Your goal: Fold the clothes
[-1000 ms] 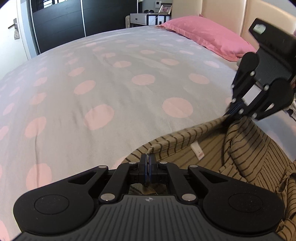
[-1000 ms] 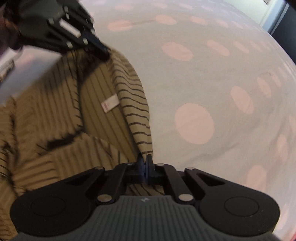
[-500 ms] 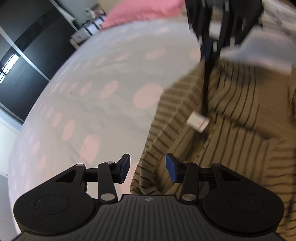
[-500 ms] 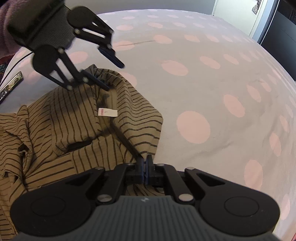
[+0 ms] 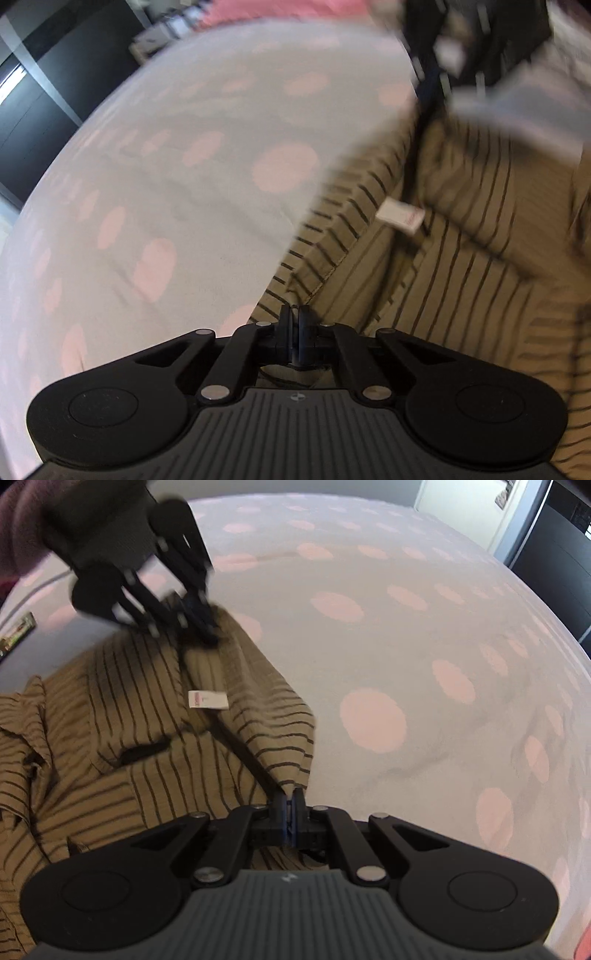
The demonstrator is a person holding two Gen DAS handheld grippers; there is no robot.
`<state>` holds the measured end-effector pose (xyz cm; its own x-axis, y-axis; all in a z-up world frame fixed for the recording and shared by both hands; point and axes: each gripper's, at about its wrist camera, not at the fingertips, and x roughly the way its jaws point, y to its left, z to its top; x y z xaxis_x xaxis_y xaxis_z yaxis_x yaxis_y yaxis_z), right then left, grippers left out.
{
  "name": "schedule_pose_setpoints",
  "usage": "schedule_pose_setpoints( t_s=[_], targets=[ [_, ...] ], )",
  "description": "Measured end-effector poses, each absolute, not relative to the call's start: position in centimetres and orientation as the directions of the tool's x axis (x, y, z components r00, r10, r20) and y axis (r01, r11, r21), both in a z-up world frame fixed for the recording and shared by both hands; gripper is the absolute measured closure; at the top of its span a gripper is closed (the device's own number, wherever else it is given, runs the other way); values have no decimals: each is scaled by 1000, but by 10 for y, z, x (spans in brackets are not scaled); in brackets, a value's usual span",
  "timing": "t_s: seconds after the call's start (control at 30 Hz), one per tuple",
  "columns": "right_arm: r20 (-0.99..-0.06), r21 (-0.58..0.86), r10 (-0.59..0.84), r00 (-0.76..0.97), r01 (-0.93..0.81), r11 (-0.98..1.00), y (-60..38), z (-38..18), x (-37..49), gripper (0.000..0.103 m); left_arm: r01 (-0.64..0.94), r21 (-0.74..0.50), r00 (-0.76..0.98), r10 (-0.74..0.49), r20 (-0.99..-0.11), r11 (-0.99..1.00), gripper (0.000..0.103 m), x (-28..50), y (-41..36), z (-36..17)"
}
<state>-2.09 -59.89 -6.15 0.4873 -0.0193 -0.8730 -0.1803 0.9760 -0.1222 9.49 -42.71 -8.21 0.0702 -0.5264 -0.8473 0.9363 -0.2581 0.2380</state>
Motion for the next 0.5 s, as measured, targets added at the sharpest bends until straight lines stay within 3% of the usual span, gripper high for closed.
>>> schedule_pose_setpoints(
  t_s=[0.03,0.13,0.27,0.4,0.5],
  targets=[
    [-875,-125,-28,483,-168,978,-600,-63,-21,101,959,167,20,-535,-845,-229,102,104,-423,-73],
    [-861,-117,-44,506,-113,987,-600,-65,-12,101,980,133,31,-549,-835,-147,102,119,-421,-65],
    [-854,-199,-143,500,-61,978,-590,-78,8,100,981,175,112,-504,-856,-80,100,116,-435,-80],
    [-864,-224,-176,472,-46,974,-588,-87,14,93,981,192,162,-490,-857,-12,82,115,-440,-95],
    [-850,-182,-148,505,-20,983,-598,-73,6,75,990,138,134,-524,-841,32,70,128,-429,-82]
  ],
)
